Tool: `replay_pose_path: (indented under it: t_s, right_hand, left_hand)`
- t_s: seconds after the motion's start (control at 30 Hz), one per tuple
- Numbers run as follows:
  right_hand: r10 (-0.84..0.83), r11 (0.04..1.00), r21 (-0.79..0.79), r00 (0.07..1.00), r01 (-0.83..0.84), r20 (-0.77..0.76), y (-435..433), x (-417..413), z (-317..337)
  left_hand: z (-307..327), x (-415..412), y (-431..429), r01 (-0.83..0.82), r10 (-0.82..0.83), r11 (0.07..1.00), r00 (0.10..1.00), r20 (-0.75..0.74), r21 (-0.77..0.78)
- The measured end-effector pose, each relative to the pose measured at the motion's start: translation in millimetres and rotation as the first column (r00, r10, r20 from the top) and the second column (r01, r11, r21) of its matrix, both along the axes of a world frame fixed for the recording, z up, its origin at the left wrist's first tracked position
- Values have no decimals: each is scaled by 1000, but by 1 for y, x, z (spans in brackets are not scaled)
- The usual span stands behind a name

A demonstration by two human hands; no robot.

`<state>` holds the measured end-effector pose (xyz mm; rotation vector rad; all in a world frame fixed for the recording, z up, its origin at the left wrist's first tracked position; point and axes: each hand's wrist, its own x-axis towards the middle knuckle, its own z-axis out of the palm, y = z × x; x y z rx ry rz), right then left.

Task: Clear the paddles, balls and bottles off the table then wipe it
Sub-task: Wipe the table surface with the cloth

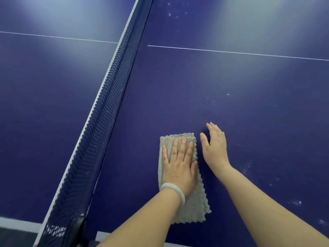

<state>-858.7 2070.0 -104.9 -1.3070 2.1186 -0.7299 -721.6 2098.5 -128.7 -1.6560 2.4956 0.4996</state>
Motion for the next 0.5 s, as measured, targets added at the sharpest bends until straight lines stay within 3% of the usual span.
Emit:
replay_pose_path:
  t_s: [0.1,0.17,0.23,0.33,0.5]
  right_hand:
    - [-32,999,-2,999,32,32,49,22,-2]
    - [-1,1000,-13,1000,1,-6,71,37,-9]
    - [110,993,-28,987,-113,-114,81,53,-16]
    - [296,946,-25,896,-322,-332,74,72,-26]
    - [512,843,102,728,-529,-456,62,79,-45]
  left_hand:
    - [13,16,-11,-43,58,996,974,-218,72]
    - [20,41,-17,-114,120,993,954,-275,37]
    - [21,68,-15,-212,207,977,962,-176,-9]
    - [15,86,-7,-326,328,940,945,-4,104]
    - [8,82,-12,-345,346,915,938,30,208]
